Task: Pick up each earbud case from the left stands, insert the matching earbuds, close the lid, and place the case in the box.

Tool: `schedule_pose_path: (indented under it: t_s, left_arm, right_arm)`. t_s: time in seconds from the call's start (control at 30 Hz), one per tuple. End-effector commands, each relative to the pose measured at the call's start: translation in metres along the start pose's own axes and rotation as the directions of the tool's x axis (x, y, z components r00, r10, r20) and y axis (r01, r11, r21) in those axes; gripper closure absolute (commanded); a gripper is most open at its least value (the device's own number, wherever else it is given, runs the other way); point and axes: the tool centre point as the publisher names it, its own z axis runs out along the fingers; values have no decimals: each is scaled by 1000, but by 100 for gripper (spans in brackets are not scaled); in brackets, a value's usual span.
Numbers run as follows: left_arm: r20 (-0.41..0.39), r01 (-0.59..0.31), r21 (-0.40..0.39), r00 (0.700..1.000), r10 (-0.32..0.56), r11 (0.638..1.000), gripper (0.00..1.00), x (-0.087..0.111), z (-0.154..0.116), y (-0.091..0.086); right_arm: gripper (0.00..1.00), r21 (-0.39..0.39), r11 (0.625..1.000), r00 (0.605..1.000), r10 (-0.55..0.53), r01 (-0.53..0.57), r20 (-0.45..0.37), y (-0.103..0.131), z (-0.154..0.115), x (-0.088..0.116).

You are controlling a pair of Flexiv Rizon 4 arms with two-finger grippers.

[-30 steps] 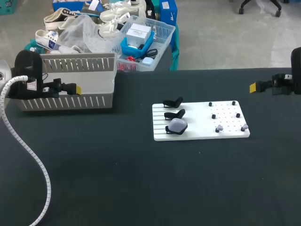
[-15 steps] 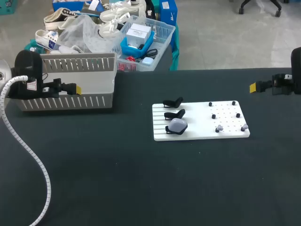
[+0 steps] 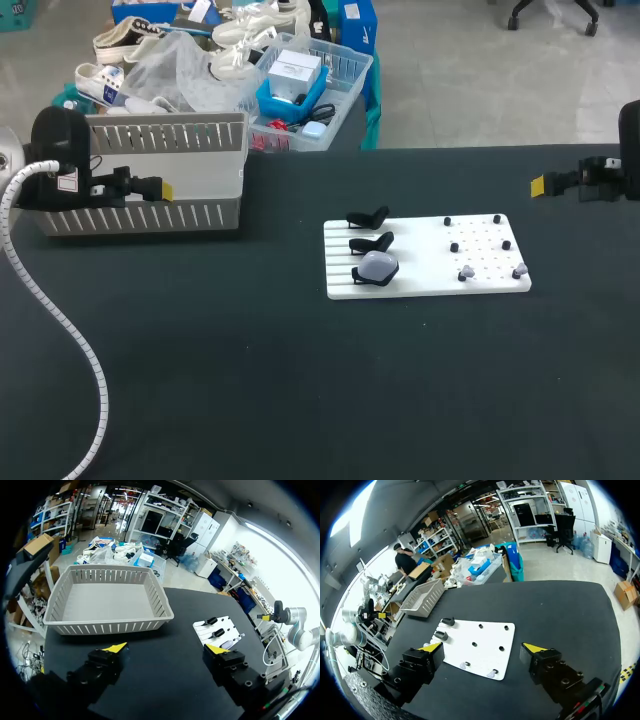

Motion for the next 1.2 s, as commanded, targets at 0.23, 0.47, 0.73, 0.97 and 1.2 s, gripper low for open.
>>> schedule_pose_path:
  t_s: [0.23, 0.47, 0.73, 0.97, 1.2]
  left_arm:
    - [-3, 0, -2, 1000, 0, 1000, 0, -1, 0, 0]
    - [-3, -18, 1, 1000, 18, 1000, 0, -1, 1, 0]
    - [4, -165, 56, 986, 165, 985, 0, -1, 8, -14]
    - [51, -342, 153, 940, 339, 927, 0, -1, 11, -32]
    - [80, -473, 242, 880, 468, 847, 0, -5, 15, -43]
  right_arm:
    - [0, -3, 1000, 1000, -1, 1, -1, -1, 0, 0]
    - [0, -3, 1000, 1000, -1, 1, -1, -1, 0, 0]
    - [0, -3, 1000, 1000, -1, 1, -1, -1, 0, 0]
    - [0, -3, 1000, 1000, -1, 1, -1, -1, 0, 0]
    - [0, -3, 1000, 1000, -1, 1, -1, -1, 0, 0]
